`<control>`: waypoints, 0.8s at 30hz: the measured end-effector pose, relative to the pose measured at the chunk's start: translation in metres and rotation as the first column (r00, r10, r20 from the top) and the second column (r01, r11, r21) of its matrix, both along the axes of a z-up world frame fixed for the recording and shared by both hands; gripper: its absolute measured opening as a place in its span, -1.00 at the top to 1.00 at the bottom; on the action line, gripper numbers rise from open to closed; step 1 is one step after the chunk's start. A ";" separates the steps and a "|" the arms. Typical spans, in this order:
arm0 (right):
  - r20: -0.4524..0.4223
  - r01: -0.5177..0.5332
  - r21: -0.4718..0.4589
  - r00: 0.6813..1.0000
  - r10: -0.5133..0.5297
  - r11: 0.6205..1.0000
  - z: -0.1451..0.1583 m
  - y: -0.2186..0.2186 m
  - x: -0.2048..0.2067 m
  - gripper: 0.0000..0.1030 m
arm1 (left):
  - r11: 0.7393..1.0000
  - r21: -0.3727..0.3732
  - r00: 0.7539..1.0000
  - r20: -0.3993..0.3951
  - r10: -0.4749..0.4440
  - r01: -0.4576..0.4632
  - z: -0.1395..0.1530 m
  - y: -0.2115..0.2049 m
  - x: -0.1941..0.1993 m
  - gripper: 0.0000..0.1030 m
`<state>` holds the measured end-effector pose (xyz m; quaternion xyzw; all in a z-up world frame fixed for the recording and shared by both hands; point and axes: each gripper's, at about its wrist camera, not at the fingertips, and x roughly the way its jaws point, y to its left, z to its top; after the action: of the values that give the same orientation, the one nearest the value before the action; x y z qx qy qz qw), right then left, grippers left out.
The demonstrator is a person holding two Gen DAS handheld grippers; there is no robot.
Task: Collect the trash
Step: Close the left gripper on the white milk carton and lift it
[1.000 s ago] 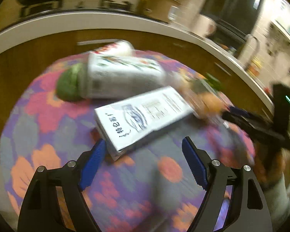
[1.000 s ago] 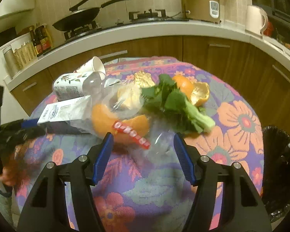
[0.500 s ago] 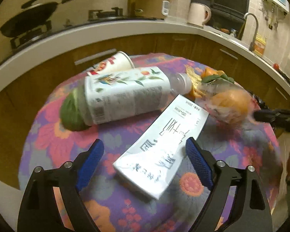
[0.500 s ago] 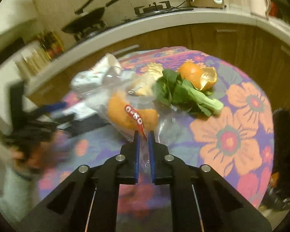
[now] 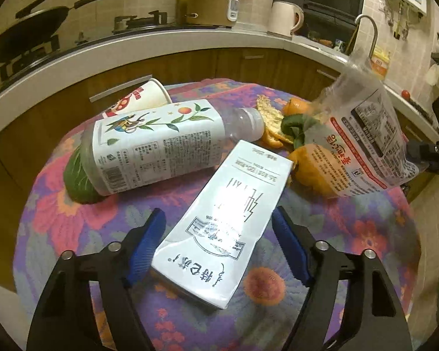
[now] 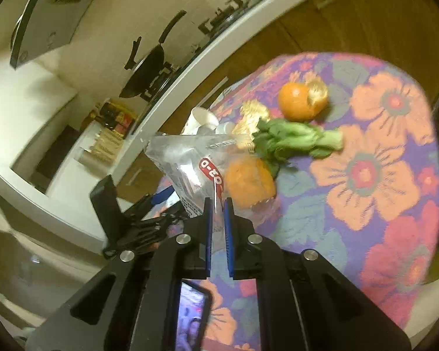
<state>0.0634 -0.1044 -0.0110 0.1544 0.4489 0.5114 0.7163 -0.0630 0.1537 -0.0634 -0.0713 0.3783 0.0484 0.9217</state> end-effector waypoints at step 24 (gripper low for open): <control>0.478 0.155 -0.259 0.878 -0.013 0.953 -0.010 0.007 -0.054 -0.64 | 0.992 0.117 0.994 -0.098 -0.042 0.053 -0.009 -0.044 0.018 -0.11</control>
<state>0.0094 -0.0970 -0.0206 -0.0614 0.3242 0.4305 0.8401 -0.0450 0.1093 -0.0727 -0.0047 0.4198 0.0524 0.9061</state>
